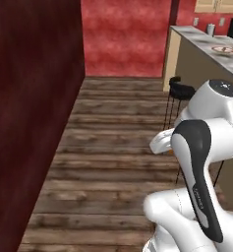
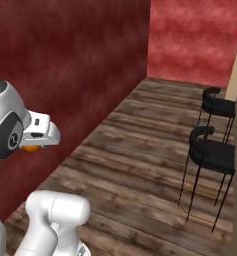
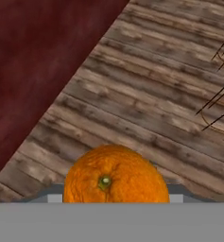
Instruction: Pick up the tangerine and peach from the fridge and place one fruit on each plate on the dining counter.
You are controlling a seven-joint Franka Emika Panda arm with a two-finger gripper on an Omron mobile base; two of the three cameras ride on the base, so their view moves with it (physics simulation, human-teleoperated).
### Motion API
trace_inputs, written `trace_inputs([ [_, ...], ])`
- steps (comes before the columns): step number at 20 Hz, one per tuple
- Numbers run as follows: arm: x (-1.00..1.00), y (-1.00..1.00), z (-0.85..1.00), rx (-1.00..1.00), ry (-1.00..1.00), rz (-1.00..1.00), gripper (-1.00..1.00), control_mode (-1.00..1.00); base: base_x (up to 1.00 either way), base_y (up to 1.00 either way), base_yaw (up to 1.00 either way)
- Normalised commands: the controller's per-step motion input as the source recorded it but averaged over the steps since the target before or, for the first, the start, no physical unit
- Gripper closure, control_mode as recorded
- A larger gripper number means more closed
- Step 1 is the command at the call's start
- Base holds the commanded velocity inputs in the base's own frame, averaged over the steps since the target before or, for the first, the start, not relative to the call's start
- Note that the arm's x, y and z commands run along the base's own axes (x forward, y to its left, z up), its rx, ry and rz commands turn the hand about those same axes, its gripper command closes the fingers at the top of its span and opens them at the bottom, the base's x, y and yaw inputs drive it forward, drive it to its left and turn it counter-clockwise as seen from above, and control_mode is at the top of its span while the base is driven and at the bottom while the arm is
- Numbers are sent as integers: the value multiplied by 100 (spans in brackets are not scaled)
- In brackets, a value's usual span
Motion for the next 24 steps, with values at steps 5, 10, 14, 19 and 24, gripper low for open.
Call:
trace_inputs([
  [5, 0, 0, 0, 0, 0, 0, 100, 100, 100, 43, -44],
  [10, 0, 0, 0, 0, 0, 0, 100, 100, 100, 50, -43],
  [14, 0, 0, 0, 0, 0, 0, 100, 100, 100, 52, -44],
  [19, 0, 0, 0, 0, 0, 0, 100, 100, 100, 75, -42],
  [24, 0, 0, 0, 0, 0, 0, 100, 100, 100, 71, -41],
])
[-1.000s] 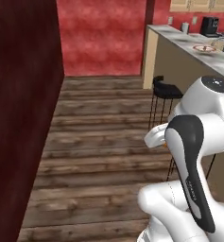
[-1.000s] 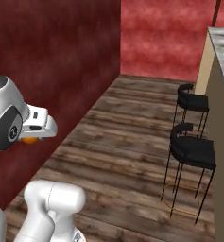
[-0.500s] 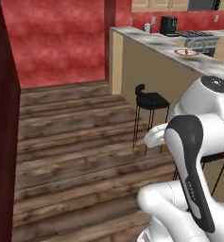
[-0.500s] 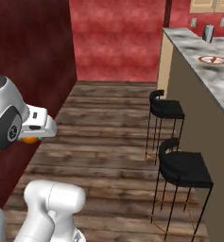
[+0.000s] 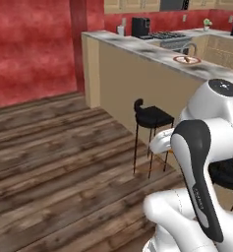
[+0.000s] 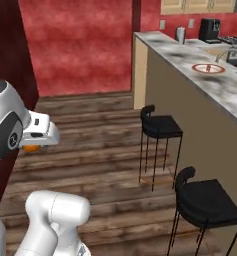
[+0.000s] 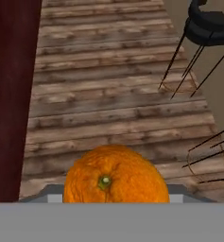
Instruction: Pick up the tangerine and peach from the fridge and place one fruit on each plate on the dining counter.
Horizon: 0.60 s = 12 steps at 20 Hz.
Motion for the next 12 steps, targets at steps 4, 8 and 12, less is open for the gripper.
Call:
trace_inputs([
  [4, 0, 0, 0, 0, 0, 0, 100, 100, 100, 72, -42],
  [8, 0, 0, 0, 0, 0, 0, 100, 100, 100, 72, -44],
  [12, 0, 0, 0, 0, 0, 0, 100, 100, 100, 68, -50],
])
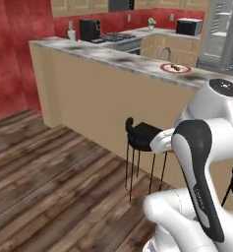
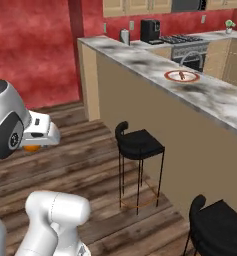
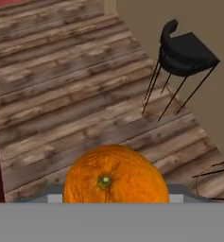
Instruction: Pick up the tangerine and peach from the fridge and place one fruit on each plate on the dining counter.
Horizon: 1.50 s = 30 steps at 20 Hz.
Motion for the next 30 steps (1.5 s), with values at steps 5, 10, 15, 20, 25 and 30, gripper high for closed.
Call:
trace_inputs([
  [5, 0, 0, 0, 0, 0, 0, 100, 100, 100, 65, -47],
  [10, 0, 0, 0, 0, 0, 0, 100, 100, 100, 47, -50],
  [15, 0, 0, 0, 0, 0, 0, 100, 100, 88, 47, -53],
  [20, 0, 0, 0, 0, 0, 0, 100, 100, 81, 49, -50],
  [25, 0, 0, 0, 0, 0, 0, 100, 100, 65, 37, -53],
  [30, 0, 0, 0, 0, 0, 0, 100, 100, 42, 25, -51],
])
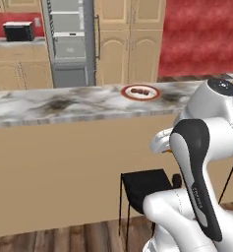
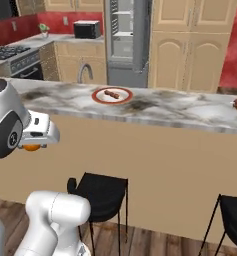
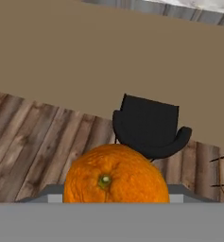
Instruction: Pick up the tangerine and peach from the fridge and place one fruit on each plate on the dining counter.
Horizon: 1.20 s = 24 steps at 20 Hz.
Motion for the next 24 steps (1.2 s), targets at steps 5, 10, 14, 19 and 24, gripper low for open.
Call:
trace_inputs([
  [5, 0, 0, 0, 0, 0, 0, 100, 100, 41, 51, -36],
  [10, 0, 0, 0, 0, 0, 0, 100, 100, 53, 50, -25],
  [14, 0, 0, 0, 0, 0, 0, 100, 100, 62, 9, -14],
  [19, 0, 0, 0, 0, 0, 0, 100, 100, 79, 0, -10],
  [24, 0, 0, 0, 0, 0, 0, 100, 100, 10, 0, -2],
])
